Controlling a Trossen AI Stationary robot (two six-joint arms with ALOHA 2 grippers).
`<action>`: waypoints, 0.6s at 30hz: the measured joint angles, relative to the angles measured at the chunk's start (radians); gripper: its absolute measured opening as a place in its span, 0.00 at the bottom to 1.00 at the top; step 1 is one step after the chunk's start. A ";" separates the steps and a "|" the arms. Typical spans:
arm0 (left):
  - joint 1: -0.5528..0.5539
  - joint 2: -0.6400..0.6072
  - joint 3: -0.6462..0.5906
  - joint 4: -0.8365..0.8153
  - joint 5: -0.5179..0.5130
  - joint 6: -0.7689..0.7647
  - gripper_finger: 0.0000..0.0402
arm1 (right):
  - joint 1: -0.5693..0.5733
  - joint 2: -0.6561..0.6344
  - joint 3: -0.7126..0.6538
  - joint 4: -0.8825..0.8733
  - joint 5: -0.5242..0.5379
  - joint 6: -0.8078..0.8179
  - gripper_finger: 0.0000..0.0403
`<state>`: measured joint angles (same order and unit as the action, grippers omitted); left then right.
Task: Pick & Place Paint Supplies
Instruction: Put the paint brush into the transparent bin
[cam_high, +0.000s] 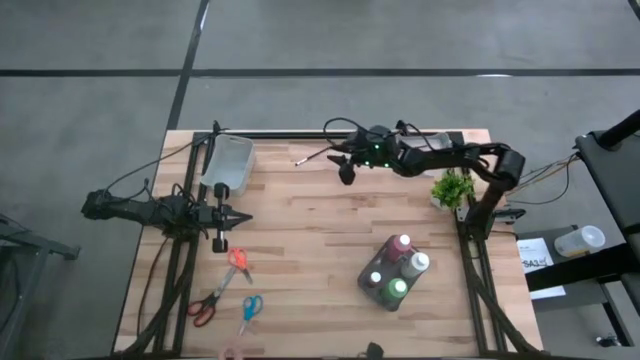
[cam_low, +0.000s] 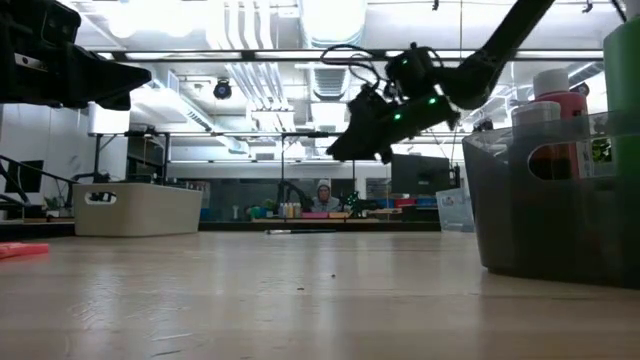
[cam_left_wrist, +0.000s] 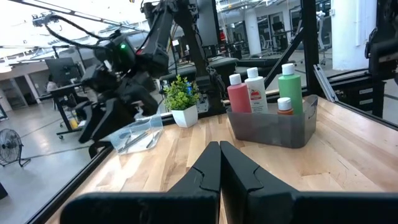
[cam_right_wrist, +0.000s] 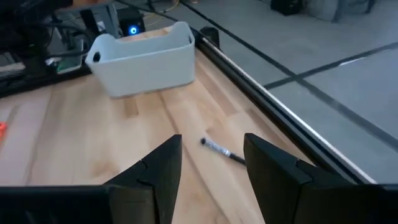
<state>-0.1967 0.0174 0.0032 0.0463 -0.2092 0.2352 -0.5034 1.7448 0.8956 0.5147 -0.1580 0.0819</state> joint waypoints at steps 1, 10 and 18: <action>0.000 0.000 0.000 0.000 0.000 0.000 0.00 | 0.000 -0.013 -0.010 -0.003 0.000 -0.002 0.42; 0.000 0.000 0.000 0.000 0.000 0.000 0.00 | 0.002 -0.076 -0.043 0.000 0.001 -0.072 0.42; 0.000 0.000 0.000 0.000 0.000 0.000 0.00 | 0.002 -0.060 -0.040 0.022 0.001 -0.113 0.42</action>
<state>-0.1967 0.0174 0.0032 0.0463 -0.2089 0.2352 -0.5018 1.6852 0.8557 0.5363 -0.1566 -0.0312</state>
